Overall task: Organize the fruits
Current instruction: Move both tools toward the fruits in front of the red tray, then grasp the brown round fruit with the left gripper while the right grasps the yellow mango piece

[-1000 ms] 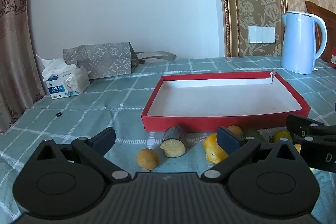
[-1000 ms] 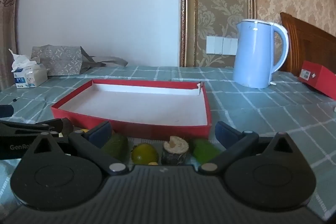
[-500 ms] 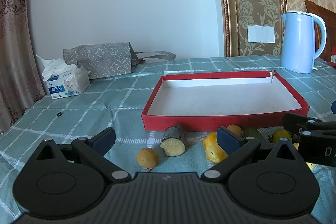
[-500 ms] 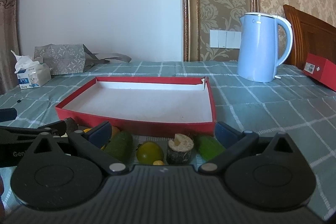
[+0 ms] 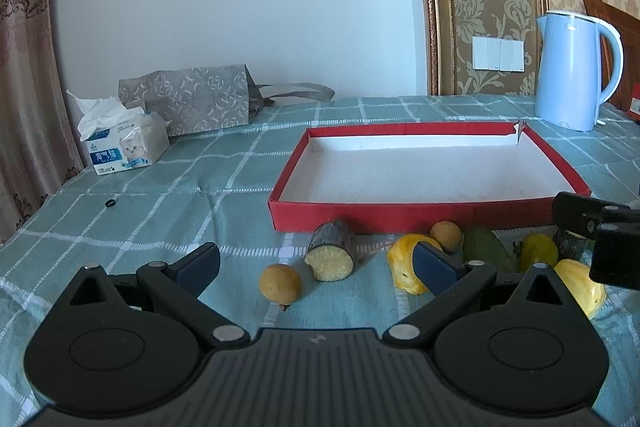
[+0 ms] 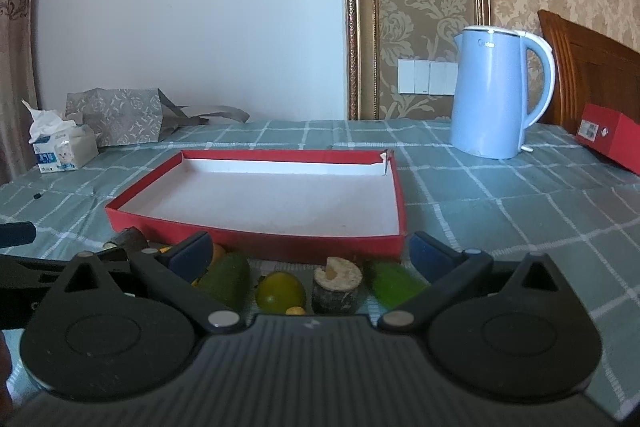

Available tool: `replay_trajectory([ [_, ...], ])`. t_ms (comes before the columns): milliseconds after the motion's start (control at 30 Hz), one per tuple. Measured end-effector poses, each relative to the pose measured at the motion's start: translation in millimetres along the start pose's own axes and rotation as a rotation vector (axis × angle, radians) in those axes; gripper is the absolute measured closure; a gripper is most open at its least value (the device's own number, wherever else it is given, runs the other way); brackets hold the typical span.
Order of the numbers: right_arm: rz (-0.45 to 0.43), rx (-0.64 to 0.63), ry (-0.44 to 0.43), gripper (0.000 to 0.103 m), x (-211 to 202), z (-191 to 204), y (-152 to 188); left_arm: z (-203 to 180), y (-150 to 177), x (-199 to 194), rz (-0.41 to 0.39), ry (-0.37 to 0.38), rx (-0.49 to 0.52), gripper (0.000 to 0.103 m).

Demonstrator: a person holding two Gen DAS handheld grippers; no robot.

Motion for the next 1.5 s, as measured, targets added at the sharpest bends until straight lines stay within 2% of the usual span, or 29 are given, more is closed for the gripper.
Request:
replay_trajectory([
  [133,0.004,-0.018,-0.013,0.000,-2.7,-1.1,0.6,5.2,3.0,0.3,0.033,0.010,-0.020,0.000],
  [267,-0.040,-0.004,-0.003,0.000,-7.9,-5.8,1.9,12.3,6.3,4.3,0.030,0.001,-0.034,0.000],
  [500,-0.045,0.007,-0.013,0.000,-9.8,-8.8,0.6,13.9,6.8,4.1,0.036,0.000,-0.036,0.000],
  [667,-0.077,0.002,0.022,0.000,-11.1,-11.2,0.2,13.7,9.2,11.2,0.050,0.000,-0.025,0.000],
  [833,-0.079,0.013,0.045,0.000,-9.6,-17.7,1.9,31.8,13.6,8.2,0.055,0.044,-0.005,0.000],
  [967,-0.072,0.043,0.037,0.000,-7.0,-23.3,3.5,44.0,16.9,10.4,0.049,0.012,0.019,0.000],
  [1067,-0.069,0.056,0.037,0.000,-5.5,-26.1,4.3,49.5,15.3,18.1,0.077,0.015,0.007,0.000],
  [1200,-0.059,0.061,0.035,0.000,-2.8,-27.0,5.1,49.9,13.4,29.6,0.082,0.030,-0.005,0.000],
  [1367,-0.056,0.059,0.034,0.000,-1.9,-25.7,6.5,48.3,13.5,45.8,0.110,0.051,0.040,0.001],
  [1500,-0.053,0.061,0.035,0.000,0.4,-25.3,7.1,48.0,15.3,49.3,0.113,0.062,0.039,0.001],
])
Point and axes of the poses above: each gripper's, at about its wrist camera, not at the fingertips, and x roughly the way its jaws point, z to its left, y to its underside, the point moved 2 cm from there along x, roughly the way its jaws point, and after that the axes turned 3 degrees about -y, right-handed, at the moved point
